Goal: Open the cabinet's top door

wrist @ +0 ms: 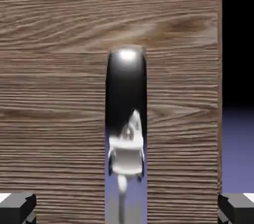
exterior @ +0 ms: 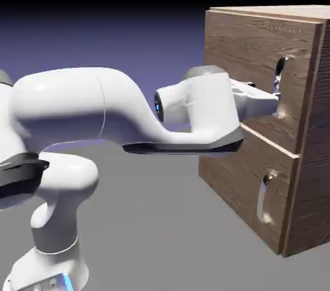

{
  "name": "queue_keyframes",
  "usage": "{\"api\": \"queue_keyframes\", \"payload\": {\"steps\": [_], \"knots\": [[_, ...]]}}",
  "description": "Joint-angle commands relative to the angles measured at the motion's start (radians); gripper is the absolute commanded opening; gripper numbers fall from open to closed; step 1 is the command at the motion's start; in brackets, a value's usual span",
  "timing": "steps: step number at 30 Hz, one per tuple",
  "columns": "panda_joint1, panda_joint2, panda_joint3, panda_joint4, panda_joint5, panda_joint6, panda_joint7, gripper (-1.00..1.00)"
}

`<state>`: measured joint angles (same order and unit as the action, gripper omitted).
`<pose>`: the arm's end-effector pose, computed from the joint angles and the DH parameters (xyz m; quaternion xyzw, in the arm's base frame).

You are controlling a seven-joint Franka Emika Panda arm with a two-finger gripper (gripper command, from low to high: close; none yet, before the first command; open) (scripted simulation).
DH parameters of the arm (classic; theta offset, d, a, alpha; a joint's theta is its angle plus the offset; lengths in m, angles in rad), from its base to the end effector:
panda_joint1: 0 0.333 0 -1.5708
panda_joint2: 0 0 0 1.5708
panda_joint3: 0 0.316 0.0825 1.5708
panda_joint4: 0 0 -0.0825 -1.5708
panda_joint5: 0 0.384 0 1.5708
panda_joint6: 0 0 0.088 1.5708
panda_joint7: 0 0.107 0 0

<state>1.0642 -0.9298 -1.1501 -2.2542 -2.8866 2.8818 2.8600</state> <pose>0.4466 -0.1140 0.5144 -0.6585 0.2581 -0.6471 0.2847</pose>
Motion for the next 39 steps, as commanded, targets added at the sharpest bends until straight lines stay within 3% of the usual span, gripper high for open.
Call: {"api": "queue_keyframes", "payload": {"steps": [1, 4, 5, 25, 32, 39], "knots": [[0.036, 0.011, -0.023, 0.027, -0.003, -0.004, 0.002, 0.0], [0.111, 0.033, -0.069, 0.082, -0.011, -0.012, 0.006, 0.0], [0.111, 0.033, -0.069, 0.082, -0.011, -0.012, 0.006, -1.0], [-0.577, 0.039, 0.518, -0.381, 0.335, -0.236, 0.038, -1.0], [-0.806, -0.039, 0.77, -0.51, 0.543, -0.263, 0.007, -1.0], [-0.908, -0.196, 0.97, -0.64, 0.847, -0.339, -0.142, -1.0]]}}
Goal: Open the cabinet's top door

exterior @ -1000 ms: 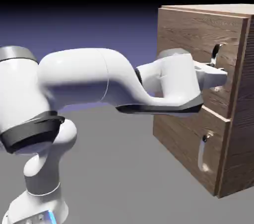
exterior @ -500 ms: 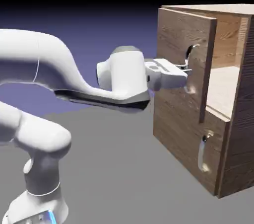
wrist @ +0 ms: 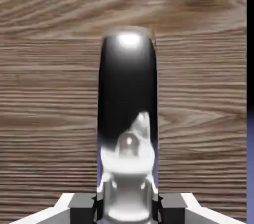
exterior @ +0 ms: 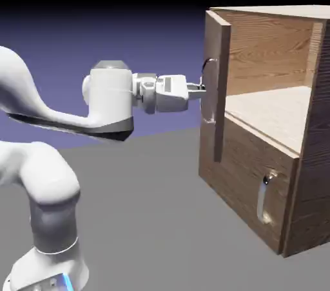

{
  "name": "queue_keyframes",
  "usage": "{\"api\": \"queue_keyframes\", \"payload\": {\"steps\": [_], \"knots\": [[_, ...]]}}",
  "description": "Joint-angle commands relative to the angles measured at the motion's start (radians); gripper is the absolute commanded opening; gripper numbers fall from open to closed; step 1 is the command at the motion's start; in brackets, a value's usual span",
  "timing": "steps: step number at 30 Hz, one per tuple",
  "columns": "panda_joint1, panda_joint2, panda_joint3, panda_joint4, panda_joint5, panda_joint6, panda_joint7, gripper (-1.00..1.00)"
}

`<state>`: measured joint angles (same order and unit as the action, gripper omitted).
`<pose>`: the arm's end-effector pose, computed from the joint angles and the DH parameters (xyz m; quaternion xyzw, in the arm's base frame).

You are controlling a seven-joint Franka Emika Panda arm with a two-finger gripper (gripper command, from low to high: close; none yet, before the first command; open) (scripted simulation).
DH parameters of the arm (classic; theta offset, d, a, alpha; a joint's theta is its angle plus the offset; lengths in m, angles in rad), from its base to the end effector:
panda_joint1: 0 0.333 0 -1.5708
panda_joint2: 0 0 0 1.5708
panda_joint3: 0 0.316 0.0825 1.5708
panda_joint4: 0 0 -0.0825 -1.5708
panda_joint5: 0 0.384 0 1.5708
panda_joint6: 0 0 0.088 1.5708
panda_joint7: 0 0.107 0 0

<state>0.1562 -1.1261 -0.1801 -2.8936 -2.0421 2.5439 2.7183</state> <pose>0.2789 0.0033 0.5144 -0.5753 0.4103 -0.6981 0.1158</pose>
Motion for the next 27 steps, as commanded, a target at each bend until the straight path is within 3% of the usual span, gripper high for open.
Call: {"api": "queue_keyframes", "payload": {"steps": [1, 15, 27], "knots": [[-0.007, -0.021, 0.027, -0.015, 0.046, -0.013, -0.021, -1.0], [0.072, -0.244, 0.43, -0.124, 0.655, -0.323, -0.261, -1.0], [0.133, -0.157, 0.864, 0.024, 1.106, -0.729, -0.286, -1.0]]}}
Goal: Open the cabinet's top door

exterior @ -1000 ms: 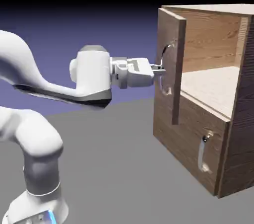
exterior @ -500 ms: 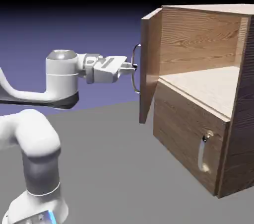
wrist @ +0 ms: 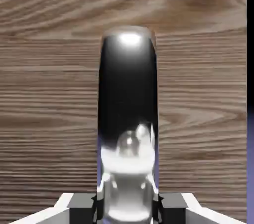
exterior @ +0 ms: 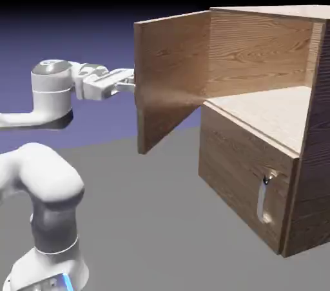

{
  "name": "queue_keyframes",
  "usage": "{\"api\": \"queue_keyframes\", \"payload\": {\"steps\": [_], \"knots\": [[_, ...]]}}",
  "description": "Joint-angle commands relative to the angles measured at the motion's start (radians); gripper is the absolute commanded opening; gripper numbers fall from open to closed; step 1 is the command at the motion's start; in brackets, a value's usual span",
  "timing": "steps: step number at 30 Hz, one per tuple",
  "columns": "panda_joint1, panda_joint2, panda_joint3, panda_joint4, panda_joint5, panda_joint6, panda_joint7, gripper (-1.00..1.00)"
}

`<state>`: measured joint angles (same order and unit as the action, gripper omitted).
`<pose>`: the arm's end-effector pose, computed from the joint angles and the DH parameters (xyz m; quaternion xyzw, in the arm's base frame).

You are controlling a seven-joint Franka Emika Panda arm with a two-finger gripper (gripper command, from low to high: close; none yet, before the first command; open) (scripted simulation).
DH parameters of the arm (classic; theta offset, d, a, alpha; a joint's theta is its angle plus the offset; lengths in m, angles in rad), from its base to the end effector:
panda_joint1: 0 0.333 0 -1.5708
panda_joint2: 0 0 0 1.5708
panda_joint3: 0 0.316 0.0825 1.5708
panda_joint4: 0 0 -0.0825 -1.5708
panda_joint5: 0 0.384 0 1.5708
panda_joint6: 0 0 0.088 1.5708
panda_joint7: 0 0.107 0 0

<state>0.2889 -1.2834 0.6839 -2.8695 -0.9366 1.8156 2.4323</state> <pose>0.1734 0.1613 0.5145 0.4794 -0.5196 0.7067 0.0281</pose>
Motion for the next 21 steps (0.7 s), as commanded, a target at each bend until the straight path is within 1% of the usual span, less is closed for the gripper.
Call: {"api": "queue_keyframes", "payload": {"steps": [1, 5, 11, 21], "knots": [[-0.01, 0.017, 0.037, 0.025, 0.033, -0.036, 0.003, -1.0], [-0.079, 0.089, 0.181, 0.148, 0.151, -0.179, 0.014, -1.0], [-0.248, 0.174, 0.377, 0.365, 0.282, -0.378, 0.023, -1.0], [-0.578, 0.21, 0.624, 0.727, 0.41, -0.646, -0.004, -1.0]]}}
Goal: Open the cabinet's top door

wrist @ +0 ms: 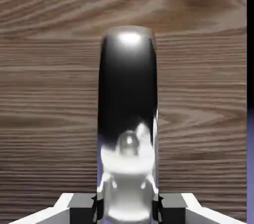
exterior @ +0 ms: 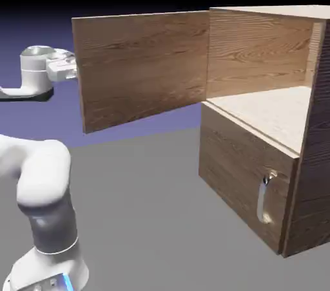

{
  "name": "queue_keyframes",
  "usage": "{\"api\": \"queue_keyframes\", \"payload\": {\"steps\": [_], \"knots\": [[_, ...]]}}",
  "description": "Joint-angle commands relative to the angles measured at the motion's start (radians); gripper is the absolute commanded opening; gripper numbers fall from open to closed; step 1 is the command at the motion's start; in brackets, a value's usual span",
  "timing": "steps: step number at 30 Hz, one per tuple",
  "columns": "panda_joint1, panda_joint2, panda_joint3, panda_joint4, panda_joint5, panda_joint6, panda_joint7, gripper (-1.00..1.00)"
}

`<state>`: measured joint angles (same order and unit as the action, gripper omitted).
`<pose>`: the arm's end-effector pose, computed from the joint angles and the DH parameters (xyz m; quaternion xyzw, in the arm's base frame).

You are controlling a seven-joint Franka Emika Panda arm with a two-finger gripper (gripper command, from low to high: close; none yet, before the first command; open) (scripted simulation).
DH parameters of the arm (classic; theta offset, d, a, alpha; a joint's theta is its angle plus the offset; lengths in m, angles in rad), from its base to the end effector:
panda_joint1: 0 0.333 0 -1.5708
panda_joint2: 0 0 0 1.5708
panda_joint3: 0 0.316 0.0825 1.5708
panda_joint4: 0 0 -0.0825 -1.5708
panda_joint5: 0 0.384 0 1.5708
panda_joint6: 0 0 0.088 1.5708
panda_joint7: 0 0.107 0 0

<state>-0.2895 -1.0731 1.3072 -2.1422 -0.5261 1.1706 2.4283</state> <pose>0.1404 0.3643 0.5145 0.3529 -0.6129 0.6827 0.1833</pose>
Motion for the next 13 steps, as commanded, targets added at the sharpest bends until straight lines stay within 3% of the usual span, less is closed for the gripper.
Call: {"api": "queue_keyframes", "payload": {"steps": [1, 13], "knots": [[-0.033, -0.002, 0.021, 0.036, 0.009, -0.026, -0.006, -1.0], [-0.41, -0.075, 0.191, 0.471, 0.078, -0.301, -0.104, -1.0]]}}
